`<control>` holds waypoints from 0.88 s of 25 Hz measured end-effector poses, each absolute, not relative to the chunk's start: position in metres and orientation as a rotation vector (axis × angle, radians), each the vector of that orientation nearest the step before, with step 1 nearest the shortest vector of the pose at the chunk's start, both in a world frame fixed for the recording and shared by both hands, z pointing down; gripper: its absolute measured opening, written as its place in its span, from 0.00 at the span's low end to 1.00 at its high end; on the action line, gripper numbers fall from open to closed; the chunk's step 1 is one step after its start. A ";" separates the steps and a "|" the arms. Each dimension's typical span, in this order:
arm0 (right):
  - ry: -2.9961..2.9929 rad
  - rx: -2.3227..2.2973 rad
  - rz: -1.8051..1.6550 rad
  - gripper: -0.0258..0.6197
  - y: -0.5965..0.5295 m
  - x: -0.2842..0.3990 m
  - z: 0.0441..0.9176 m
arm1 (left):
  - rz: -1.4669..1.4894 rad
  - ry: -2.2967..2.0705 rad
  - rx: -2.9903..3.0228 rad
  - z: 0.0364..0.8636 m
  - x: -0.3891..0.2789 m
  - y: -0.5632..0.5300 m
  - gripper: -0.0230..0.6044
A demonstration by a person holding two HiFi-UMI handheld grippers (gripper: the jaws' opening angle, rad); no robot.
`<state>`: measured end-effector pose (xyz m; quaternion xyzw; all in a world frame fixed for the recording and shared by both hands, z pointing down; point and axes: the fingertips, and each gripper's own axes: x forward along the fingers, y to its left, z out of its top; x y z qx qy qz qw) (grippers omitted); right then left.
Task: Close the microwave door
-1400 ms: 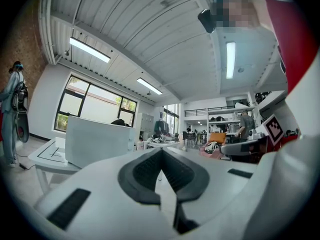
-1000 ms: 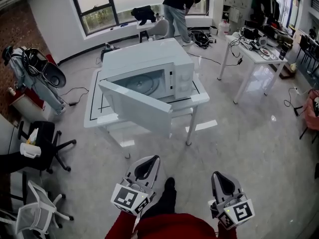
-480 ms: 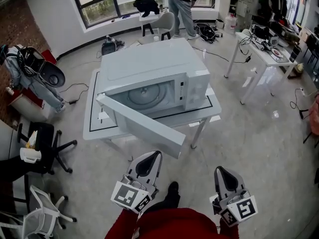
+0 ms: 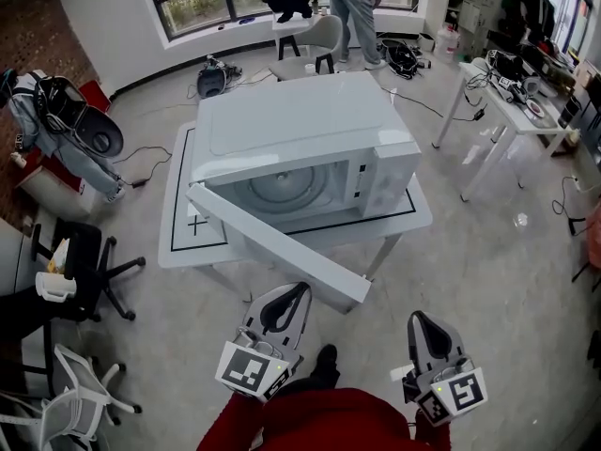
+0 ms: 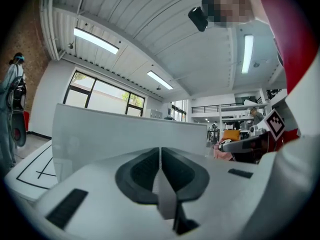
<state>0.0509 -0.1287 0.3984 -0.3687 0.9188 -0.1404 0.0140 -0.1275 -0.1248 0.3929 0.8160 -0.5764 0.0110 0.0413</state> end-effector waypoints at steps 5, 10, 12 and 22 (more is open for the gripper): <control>2.889 -1.176 -0.436 0.06 -0.137 0.051 0.403 | 0.074 -1.747 2.498 0.393 -0.124 -0.134 0.16; 2.904 -1.228 -0.434 0.06 -0.144 0.056 0.413 | 0.061 -1.715 2.493 0.395 -0.117 -0.146 0.22; 2.899 -1.245 -0.439 0.06 -0.147 0.057 0.416 | 0.059 -1.719 2.487 0.396 -0.117 -0.153 0.22; 2.880 -1.341 -0.408 0.06 -0.155 0.066 0.417 | 0.113 -1.792 2.432 0.397 -0.117 -0.198 0.22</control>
